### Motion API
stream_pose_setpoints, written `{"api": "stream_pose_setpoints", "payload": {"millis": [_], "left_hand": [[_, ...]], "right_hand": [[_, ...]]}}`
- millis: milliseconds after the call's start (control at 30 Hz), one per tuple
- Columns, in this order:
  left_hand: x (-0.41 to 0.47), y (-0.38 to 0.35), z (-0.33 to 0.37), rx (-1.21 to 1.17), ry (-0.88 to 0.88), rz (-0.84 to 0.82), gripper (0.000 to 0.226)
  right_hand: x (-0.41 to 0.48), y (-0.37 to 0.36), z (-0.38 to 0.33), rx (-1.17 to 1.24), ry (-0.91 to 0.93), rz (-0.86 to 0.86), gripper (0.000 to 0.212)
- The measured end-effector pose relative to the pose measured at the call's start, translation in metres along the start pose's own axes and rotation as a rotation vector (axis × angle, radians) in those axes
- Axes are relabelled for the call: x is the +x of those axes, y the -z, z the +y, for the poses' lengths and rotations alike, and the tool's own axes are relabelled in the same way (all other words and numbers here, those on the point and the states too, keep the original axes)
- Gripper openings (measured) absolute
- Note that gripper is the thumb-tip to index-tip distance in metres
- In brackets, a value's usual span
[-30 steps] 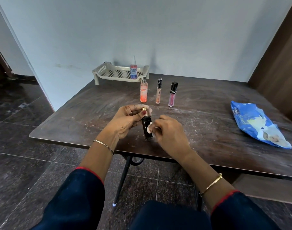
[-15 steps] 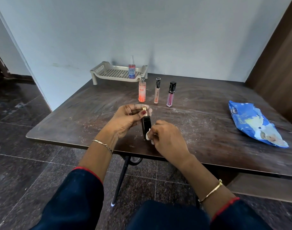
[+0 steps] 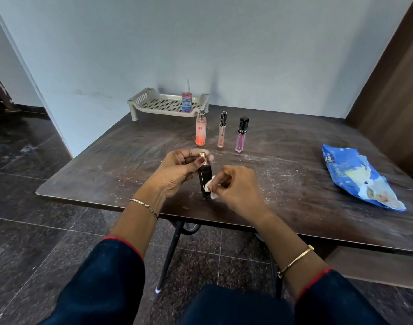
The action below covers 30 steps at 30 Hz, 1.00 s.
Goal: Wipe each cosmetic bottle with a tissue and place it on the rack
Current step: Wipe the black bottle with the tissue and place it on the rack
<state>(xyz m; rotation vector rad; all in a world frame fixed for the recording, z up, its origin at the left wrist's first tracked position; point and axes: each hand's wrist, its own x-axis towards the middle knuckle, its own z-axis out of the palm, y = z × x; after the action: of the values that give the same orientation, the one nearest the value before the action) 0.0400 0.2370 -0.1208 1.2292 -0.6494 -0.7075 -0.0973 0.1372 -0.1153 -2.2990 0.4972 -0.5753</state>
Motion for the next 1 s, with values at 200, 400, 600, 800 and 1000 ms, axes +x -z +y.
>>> {"api": "stream_pose_setpoints", "payload": {"millis": [200, 400, 600, 800, 1000], "left_hand": [[-0.002, 0.001, 0.002, 0.025, -0.005, -0.006, 0.029], [-0.001, 0.002, 0.003, 0.030, -0.004, -0.013, 0.020], [0.001, 0.007, 0.002, 0.006, -0.003, -0.018, 0.023], [0.002, 0.007, 0.004, -0.016, 0.017, -0.010, 0.024], [0.002, 0.000, 0.007, 0.002, 0.011, -0.028, 0.024]], "right_hand": [[-0.002, 0.006, 0.008, -0.100, -0.001, -0.115, 0.016], [0.016, 0.020, -0.008, 0.149, 0.004, 0.082, 0.018], [0.014, -0.006, -0.015, -0.233, 0.337, 0.088, 0.016], [-0.005, -0.017, 0.001, -0.344, 0.429, 0.111, 0.009], [-0.008, -0.017, 0.006, -0.362, 0.392, 0.030, 0.013]]}}
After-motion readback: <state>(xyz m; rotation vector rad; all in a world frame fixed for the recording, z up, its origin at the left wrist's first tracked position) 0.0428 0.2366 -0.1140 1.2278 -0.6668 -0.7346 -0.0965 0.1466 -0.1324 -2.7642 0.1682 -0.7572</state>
